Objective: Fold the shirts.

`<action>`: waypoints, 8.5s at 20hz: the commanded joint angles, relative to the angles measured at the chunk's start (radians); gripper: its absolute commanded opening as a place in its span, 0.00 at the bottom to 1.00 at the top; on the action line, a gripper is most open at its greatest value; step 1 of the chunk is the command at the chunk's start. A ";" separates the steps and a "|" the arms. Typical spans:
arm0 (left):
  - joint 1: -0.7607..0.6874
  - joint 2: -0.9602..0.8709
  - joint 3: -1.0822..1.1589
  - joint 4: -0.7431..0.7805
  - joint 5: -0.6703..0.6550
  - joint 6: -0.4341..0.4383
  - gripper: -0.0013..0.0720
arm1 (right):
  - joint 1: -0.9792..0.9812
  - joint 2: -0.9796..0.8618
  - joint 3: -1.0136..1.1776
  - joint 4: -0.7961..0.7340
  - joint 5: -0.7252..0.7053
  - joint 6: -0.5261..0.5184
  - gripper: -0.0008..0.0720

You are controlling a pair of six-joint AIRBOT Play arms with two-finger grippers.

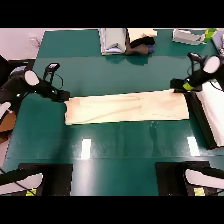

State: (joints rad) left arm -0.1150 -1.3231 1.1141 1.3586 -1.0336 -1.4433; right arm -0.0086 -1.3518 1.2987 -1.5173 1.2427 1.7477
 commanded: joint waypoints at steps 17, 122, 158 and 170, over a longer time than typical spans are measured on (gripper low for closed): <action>-0.001 -0.053 0.146 -0.189 -0.118 -0.014 0.05 | -0.319 -0.170 -0.020 0.190 0.032 -0.259 0.88; -0.293 0.069 0.605 -0.047 -0.206 0.057 0.05 | -0.173 -0.122 0.460 0.111 0.105 -0.026 0.04; -0.294 0.069 0.605 -0.061 -0.292 0.020 0.05 | -0.874 0.459 -0.070 -0.051 0.161 -0.049 0.04; -0.294 0.069 0.605 -0.061 -0.310 0.038 0.05 | -0.990 0.460 -0.167 0.084 0.214 -0.097 0.92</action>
State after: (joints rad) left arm -0.4091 -1.2541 1.7191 1.2972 -1.3441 -1.4063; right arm -0.9894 -0.8700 1.0592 -1.5368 1.4170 1.6611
